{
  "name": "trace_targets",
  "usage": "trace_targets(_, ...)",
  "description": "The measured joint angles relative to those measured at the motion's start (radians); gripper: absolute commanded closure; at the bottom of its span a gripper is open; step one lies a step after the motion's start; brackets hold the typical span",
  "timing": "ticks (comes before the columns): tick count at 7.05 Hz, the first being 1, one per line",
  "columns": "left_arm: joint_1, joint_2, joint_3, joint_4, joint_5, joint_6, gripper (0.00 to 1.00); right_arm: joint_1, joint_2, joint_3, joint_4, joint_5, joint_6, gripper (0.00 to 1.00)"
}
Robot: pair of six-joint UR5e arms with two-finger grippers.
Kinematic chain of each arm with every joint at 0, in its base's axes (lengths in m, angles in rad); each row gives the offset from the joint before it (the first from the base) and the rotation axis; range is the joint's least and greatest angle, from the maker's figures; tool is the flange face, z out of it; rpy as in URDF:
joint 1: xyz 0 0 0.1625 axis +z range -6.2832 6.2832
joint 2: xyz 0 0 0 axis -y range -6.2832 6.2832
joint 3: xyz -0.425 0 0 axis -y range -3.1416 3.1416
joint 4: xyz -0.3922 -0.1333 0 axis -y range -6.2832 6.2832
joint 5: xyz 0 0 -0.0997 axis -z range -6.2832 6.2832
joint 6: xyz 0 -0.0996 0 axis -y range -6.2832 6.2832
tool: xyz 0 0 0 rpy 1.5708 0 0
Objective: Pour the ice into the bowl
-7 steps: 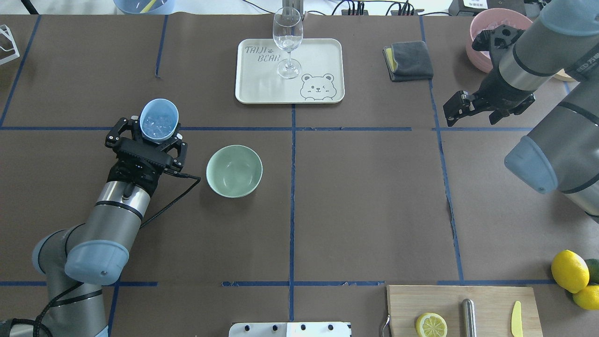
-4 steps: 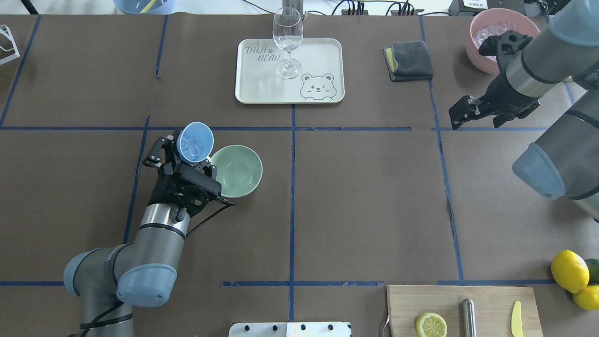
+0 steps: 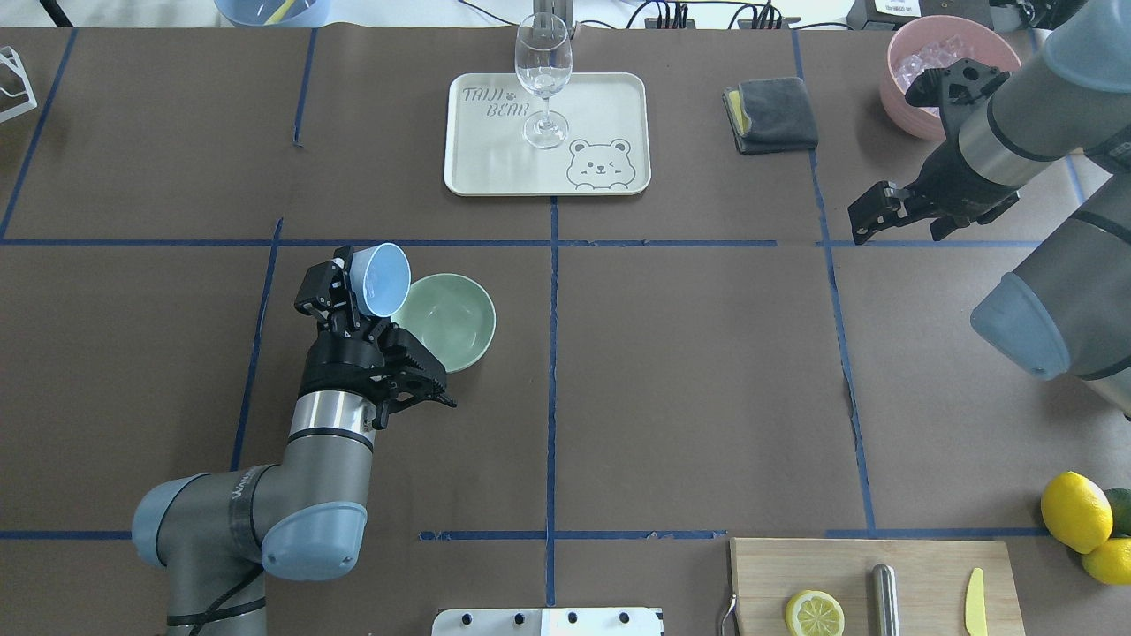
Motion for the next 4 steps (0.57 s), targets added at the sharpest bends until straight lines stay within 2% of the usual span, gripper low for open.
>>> trace_targets(4,0.004,-0.055,0.043,0.010,0.079,0.357,1.00,0.002,0.005,-0.002,0.000,0.000,0.001,0.00)
